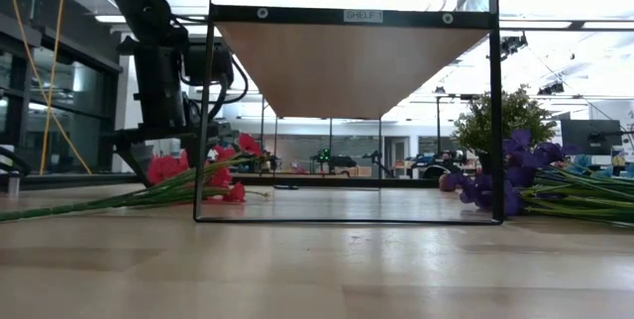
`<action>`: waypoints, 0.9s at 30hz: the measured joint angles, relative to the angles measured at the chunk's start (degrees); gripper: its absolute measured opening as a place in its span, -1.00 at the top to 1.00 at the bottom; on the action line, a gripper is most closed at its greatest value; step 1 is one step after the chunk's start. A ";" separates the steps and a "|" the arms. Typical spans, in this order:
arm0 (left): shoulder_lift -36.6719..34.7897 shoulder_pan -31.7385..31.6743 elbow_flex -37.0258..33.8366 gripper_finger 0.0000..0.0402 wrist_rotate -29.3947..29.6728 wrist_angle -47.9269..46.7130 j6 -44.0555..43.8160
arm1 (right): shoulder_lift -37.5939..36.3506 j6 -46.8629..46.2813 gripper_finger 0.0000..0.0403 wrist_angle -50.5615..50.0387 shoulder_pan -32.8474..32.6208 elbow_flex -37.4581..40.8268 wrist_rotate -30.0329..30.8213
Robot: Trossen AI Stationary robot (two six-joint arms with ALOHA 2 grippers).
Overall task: Pick and place flowers into a vace then onto a shelf
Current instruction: Put the top red flowers into the left transparent vase
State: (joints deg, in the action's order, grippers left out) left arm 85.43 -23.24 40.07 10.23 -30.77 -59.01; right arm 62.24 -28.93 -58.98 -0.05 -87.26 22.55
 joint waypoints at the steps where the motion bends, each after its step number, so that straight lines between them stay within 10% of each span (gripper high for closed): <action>1: 0.00 0.01 -0.02 -0.97 0.67 0.12 -0.02 | 0.00 0.00 1.00 0.00 0.01 -0.01 0.00; 27: 0.00 -0.02 -0.02 -0.97 2.15 0.22 4.91 | 0.00 -0.28 1.00 0.00 0.01 -0.01 -0.22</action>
State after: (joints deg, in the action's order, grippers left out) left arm 85.43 -23.27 40.05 12.38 -30.56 -54.09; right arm 62.24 -29.21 -58.98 -0.03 -87.26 22.33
